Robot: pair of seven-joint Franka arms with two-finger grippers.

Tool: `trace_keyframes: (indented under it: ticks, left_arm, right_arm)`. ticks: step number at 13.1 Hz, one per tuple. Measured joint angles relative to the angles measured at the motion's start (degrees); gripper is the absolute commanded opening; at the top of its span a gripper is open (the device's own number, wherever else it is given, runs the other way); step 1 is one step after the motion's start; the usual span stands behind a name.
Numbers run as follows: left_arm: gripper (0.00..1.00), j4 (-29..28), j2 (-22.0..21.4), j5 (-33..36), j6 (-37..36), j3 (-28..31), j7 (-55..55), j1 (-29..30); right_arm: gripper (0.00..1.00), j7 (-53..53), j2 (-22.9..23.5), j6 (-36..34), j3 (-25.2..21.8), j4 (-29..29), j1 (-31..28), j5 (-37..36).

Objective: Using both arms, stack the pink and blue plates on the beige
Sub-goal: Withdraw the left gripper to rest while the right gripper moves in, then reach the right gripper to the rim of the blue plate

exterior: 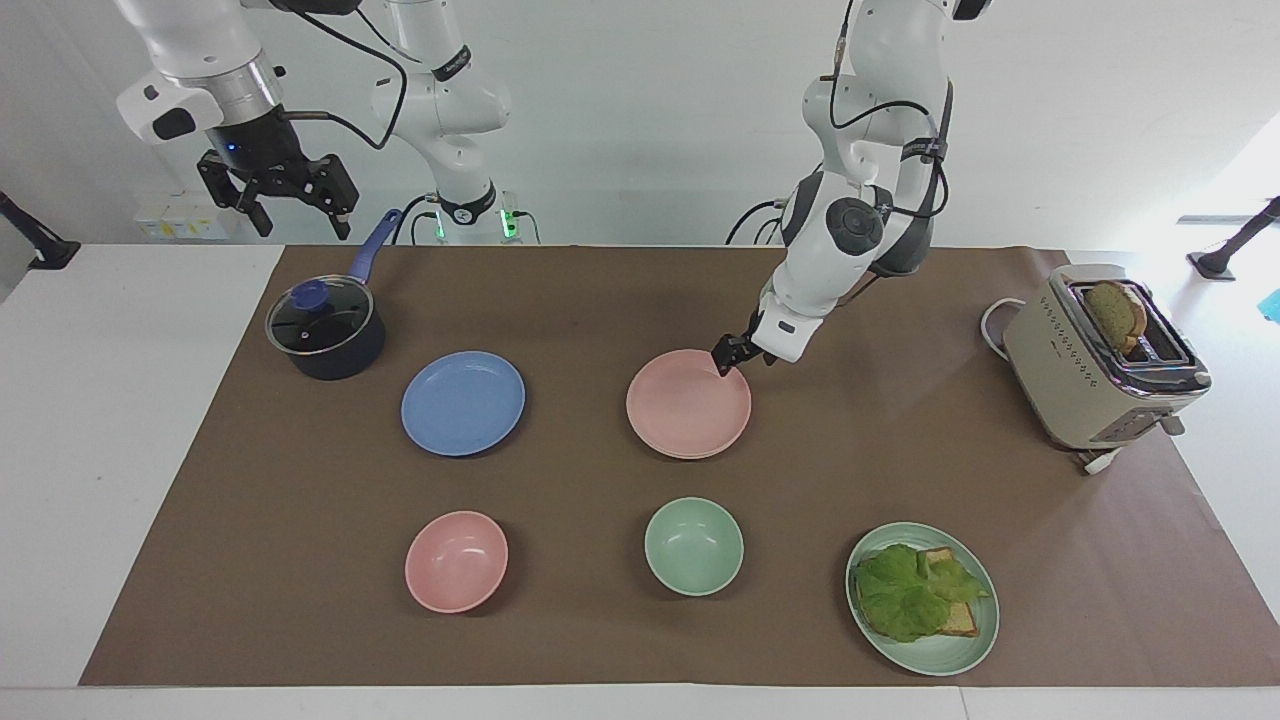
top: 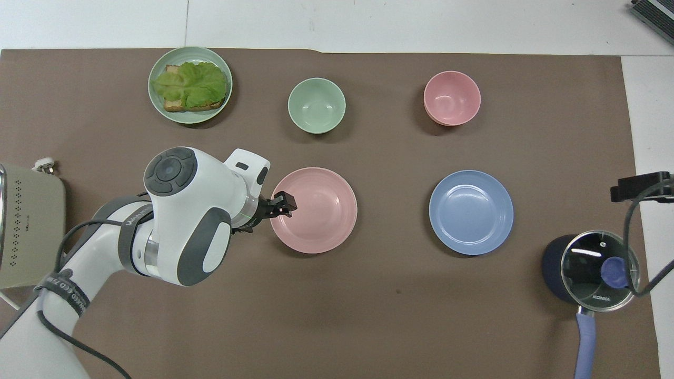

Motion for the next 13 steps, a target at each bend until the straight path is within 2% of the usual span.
trace_keyframes:
  ticks: [3,6,8,11,13]
  left_arm:
    - [1.00,5.9,-2.5,4.9,-10.8,1.3,5.2,5.5]
    - [1.00,10.7,-7.7,8.2,-19.9,1.7,18.3,15.1]
    - [1.00,14.5,-10.0,10.5,-26.4,1.9,27.0,20.3]
    - [1.00,22.3,-10.7,14.8,-33.4,1.9,31.9,21.4]
    - [1.00,24.9,-11.0,15.0,-35.4,1.7,32.0,21.4]
  right_arm:
    - [1.00,0.0,0.0,0.0,-0.2,0.0,0.0,0.0]
    - [1.00,0.0,0.0,1.4,0.1,-0.4,0.2,0.0]
    - [1.00,-0.1,0.2,4.8,0.2,-2.9,0.4,0.1]
    - [1.00,-2.5,1.5,12.2,0.3,-9.4,0.8,1.1]
    - [1.00,-3.4,3.6,16.6,0.3,-12.7,0.8,3.2]
